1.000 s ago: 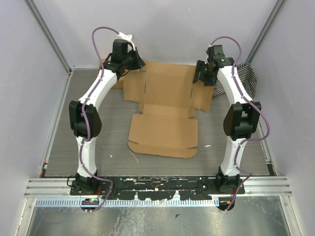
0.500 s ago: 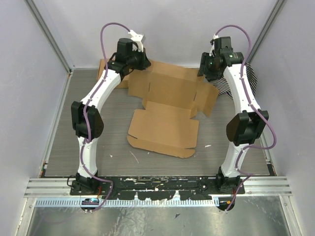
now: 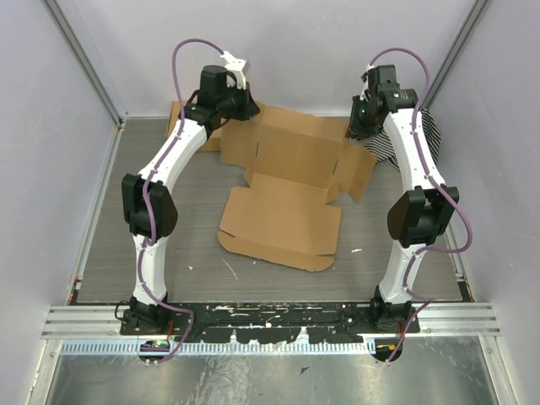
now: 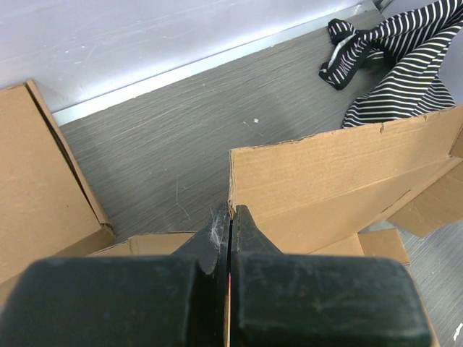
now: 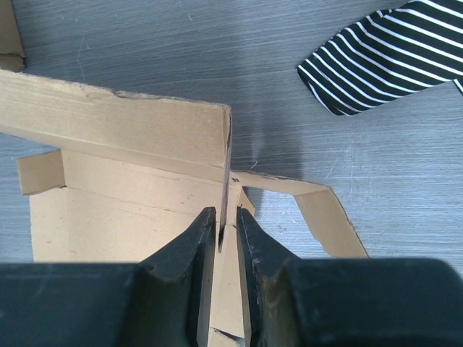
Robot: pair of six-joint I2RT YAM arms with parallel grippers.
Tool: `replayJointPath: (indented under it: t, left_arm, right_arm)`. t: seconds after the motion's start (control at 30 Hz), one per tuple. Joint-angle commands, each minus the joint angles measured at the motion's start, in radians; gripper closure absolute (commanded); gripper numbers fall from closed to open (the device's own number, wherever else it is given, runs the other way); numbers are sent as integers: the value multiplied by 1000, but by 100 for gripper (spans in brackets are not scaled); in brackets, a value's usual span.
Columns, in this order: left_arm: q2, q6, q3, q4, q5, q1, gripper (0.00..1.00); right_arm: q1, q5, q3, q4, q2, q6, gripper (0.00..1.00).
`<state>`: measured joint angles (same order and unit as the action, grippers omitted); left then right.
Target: Fold the paper box
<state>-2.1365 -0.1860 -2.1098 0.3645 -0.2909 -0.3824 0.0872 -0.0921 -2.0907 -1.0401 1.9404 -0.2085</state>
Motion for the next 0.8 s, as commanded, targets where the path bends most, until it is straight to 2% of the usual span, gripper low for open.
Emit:
replayJointPath:
  t: [0.0, 0.1, 0.2, 0.23, 0.27, 0.37, 0.4, 0.43, 0.47, 0.53, 0.63, 0.77]
  left_arm:
    - [47, 13, -5, -17, -38, 0, 100]
    - [52, 12, 0, -22, -46, 0, 100]
    - [53, 5, -1, -22, -34, 0, 100]
    - [53, -5, -5, -16, -22, 0, 94]
    - [50, -19, -15, -1, -4, 0, 84]
    - [52, -41, -53, 55, 43, 3, 61]
    - [57, -44, -63, 75, 64, 3, 57]
    - [63, -47, -76, 93, 81, 7, 49]
    - [73, -50, -86, 110, 90, 11, 36]
    - [91, -59, -99, 134, 101, 23, 28]
    - [114, -68, -123, 174, 98, 38, 27]
    - [118, -64, -164, 230, 97, 42, 30]
  right_arm:
    - [-7, -14, -50, -2, 11, -2, 76]
    - [-7, -8, -46, 2, 24, -4, 77]
    - [-7, -11, -23, 28, 20, 0, 93]
    - [-7, -13, 3, 52, 5, 3, 98]
    - [-7, -5, 40, 91, -17, 0, 99]
    - [-5, 37, 216, 261, -108, -11, 99]
    - [-3, 55, 271, 328, -136, -15, 99]
    - [0, 67, 325, 395, -166, -17, 99]
    - [7, 78, 381, 471, -199, -11, 99]
    - [29, 122, 484, 627, -263, -2, 99]
    - [68, 183, 594, 832, -339, 24, 99]
    - [99, 242, 657, 973, -396, 62, 99]
